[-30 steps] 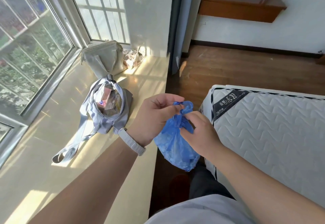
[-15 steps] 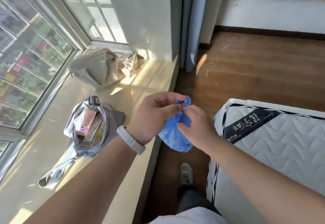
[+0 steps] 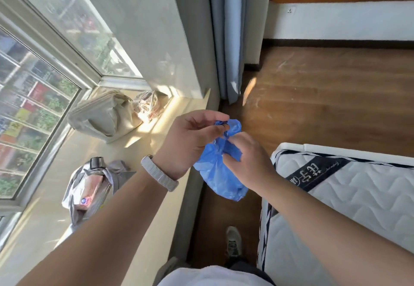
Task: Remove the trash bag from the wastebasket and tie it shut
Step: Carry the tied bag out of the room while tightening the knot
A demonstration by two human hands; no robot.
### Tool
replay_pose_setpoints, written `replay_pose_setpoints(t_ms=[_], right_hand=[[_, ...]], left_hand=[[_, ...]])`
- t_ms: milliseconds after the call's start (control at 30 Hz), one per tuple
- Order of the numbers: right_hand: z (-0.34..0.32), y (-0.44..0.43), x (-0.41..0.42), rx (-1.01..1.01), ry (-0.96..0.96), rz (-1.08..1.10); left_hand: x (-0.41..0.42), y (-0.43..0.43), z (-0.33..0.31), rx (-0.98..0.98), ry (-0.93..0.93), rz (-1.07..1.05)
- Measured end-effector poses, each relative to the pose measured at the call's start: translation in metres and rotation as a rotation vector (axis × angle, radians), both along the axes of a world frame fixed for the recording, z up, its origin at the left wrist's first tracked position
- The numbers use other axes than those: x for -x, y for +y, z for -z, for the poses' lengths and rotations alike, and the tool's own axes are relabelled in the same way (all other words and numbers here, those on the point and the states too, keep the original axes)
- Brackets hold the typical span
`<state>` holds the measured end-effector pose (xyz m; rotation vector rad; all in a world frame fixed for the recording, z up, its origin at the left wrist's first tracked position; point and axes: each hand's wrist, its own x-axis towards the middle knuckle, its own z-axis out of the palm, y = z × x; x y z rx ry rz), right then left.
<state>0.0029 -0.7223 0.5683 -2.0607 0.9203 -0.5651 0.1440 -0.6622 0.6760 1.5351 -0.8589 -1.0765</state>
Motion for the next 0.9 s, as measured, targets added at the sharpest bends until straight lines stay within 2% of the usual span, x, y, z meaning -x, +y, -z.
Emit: replay_pose_setpoints(t_ms=[467, 900], right_hand=[[-0.052, -0.062, 0.034, 0.118, -0.029, 0.178], [-0.033, -0.189, -0.008, 0.129, -0.027, 0.323]], left_hand=[[0.011, -0.076, -0.043, 0.163, -0.001, 0.175], [-0.041, -0.237, -0.012, 0.173, 0.142, 0.320]])
